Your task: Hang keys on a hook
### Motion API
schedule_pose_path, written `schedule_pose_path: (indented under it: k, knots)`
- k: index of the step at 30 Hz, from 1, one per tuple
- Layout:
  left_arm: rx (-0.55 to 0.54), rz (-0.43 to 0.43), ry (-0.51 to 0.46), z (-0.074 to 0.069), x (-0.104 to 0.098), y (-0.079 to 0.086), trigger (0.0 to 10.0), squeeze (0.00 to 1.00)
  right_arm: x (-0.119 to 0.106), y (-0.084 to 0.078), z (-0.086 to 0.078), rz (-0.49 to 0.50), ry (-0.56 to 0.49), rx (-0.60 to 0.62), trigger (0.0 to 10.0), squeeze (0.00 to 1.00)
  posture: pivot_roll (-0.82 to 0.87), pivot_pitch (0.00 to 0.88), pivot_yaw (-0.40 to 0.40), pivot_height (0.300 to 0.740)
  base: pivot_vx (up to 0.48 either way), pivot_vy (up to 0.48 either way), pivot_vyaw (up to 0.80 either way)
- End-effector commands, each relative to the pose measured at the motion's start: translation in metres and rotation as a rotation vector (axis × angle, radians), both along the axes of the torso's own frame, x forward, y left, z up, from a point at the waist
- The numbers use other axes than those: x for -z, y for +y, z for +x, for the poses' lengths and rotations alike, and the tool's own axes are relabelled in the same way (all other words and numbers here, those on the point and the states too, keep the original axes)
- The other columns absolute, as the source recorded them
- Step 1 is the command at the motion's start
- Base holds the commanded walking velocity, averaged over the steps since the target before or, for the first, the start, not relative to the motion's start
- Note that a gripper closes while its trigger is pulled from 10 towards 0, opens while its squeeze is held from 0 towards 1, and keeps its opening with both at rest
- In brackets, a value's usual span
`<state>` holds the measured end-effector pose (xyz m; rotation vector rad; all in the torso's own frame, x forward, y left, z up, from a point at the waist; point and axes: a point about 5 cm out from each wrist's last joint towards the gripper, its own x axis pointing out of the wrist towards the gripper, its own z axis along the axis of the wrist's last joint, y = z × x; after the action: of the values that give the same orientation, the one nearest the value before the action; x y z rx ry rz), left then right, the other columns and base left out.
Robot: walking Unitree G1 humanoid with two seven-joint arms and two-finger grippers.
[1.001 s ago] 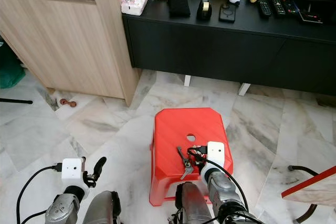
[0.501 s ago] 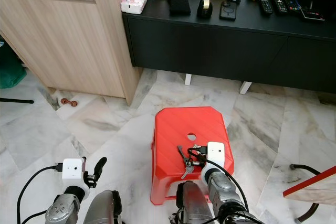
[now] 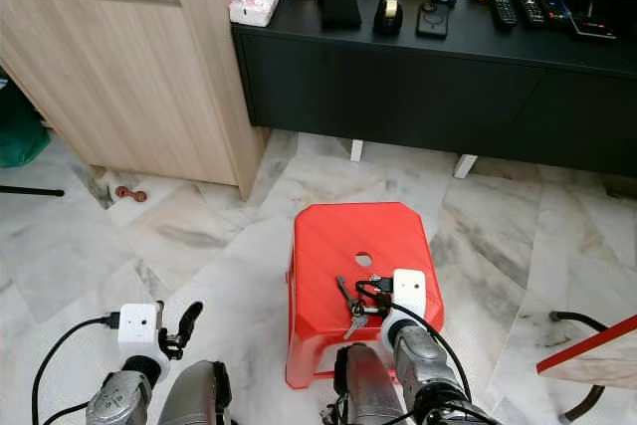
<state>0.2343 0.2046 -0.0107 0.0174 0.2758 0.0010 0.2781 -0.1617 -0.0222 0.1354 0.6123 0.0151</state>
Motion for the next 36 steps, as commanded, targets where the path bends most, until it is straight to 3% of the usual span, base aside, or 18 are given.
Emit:
schedule_pose_path:
  k: [1,6,13,17,21,24,33,34,35,36]
  knots:
    - [0.000,0.007,0.015,-0.004,0.002,0.002,10.0,0.00,0.002,-0.003,-0.004,-0.010,-0.003,0.012,0.0,0.00,0.01,0.173,-0.036,0.615,0.000,0.000,0.00]
    - [0.000,0.007,0.017,-0.003,0.002,0.001,10.0,0.00,-0.011,-0.004,0.006,-0.067,-0.132,0.006,0.0,0.00,0.00,0.169,-0.037,0.615,0.000,0.000,0.00]
    - [0.000,0.006,0.022,-0.001,0.003,0.001,10.0,0.00,-0.018,-0.006,0.007,-0.097,-0.219,0.025,0.0,0.00,0.00,0.161,-0.037,0.615,0.000,0.000,0.00]
    - [0.000,0.004,0.023,0.001,0.003,0.001,10.0,0.00,-0.026,-0.008,0.009,-0.189,-0.315,0.015,0.0,0.00,-0.01,0.154,-0.036,0.615,0.000,0.000,0.00]
    - [0.001,0.002,0.025,0.003,0.002,0.000,10.0,0.00,-0.037,-0.011,0.013,-0.189,-0.406,0.065,0.0,0.00,-0.01,0.144,-0.038,0.615,0.000,0.000,0.00]
    - [0.002,0.000,0.023,0.007,0.002,-0.002,10.0,0.00,-0.050,-0.017,0.016,-0.256,-0.498,0.126,0.0,0.00,-0.02,0.134,-0.042,0.615,0.000,0.000,0.00]
    - [0.007,0.005,0.018,0.013,0.000,-0.003,10.0,0.00,-0.074,-0.008,0.021,-0.228,-0.664,0.144,0.0,0.00,-0.02,0.111,-0.041,0.615,0.000,0.000,0.00]
    - [0.007,0.005,0.019,0.013,0.000,-0.003,10.0,0.00,-0.076,-0.006,0.021,-0.224,-0.676,0.140,1.4,0.00,-0.02,0.107,-0.040,0.615,0.000,0.000,0.00]
    - [0.008,0.006,0.019,0.014,0.000,-0.003,10.0,0.00,-0.077,-0.005,0.021,-0.217,-0.686,0.138,4.7,0.00,-0.02,0.104,-0.039,0.615,0.000,0.000,0.00]
    - [0.009,0.007,0.019,0.015,-0.001,-0.003,10.0,0.00,-0.079,-0.002,0.022,-0.204,-0.692,0.133,10.0,0.00,-0.02,0.101,-0.038,0.615,0.000,0.000,0.00]
